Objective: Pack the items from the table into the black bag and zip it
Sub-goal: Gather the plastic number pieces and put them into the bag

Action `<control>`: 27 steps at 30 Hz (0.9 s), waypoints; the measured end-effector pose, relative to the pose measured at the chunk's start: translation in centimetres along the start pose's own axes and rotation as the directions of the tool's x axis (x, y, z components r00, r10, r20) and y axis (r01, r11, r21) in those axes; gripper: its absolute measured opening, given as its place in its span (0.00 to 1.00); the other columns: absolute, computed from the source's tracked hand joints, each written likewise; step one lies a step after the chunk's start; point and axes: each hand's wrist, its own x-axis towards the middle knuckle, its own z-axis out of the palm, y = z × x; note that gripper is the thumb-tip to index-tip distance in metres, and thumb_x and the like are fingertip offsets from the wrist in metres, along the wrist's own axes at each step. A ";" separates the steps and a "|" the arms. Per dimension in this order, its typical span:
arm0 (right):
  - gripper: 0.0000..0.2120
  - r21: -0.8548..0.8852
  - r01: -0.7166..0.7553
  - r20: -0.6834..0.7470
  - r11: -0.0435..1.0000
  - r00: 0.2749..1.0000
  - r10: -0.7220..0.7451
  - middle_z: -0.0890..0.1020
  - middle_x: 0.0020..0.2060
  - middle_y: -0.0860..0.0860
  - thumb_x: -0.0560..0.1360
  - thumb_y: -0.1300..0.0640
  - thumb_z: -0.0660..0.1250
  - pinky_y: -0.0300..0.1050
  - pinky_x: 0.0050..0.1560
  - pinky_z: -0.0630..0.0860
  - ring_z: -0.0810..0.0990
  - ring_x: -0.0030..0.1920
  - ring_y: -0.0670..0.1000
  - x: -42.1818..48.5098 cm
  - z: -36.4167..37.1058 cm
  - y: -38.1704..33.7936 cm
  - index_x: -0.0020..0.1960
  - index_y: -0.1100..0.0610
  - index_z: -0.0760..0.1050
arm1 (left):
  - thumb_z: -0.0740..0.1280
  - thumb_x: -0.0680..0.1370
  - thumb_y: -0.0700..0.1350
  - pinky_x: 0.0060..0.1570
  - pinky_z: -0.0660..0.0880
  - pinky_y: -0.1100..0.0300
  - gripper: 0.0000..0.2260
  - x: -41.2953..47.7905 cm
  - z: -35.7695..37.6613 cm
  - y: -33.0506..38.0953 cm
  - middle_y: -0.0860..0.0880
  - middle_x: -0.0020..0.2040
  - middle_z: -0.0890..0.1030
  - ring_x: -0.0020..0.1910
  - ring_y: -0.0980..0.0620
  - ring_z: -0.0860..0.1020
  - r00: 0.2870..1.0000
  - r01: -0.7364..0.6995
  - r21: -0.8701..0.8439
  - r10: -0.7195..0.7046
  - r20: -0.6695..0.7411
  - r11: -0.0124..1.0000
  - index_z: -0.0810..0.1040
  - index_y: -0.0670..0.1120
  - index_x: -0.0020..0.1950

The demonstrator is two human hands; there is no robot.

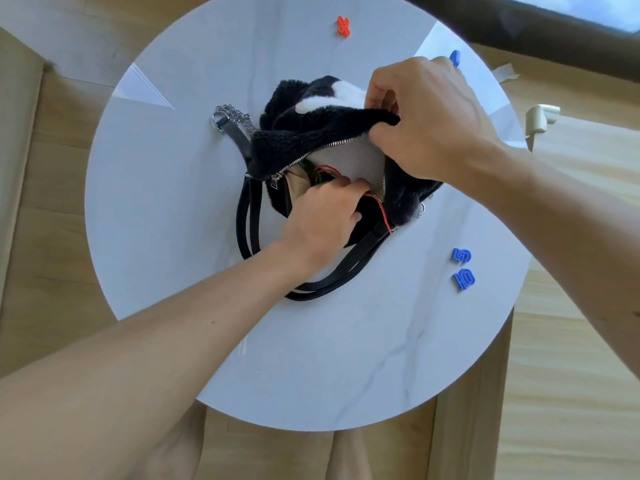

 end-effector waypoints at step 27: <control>0.12 0.058 -0.086 0.065 0.995 0.995 0.082 0.80 0.41 0.53 0.66 0.61 0.63 0.50 0.42 0.78 0.78 0.43 0.60 -1.1 0.8 0.4 0.47 0.52 0.76 | 0.66 0.75 0.38 0.54 0.74 0.50 0.15 -5.2 1.8 0.6 0.46 0.53 0.79 0.52 0.44 0.77 0.979 0.202 -0.224 -0.196 0.048 0.953 0.73 0.43 0.62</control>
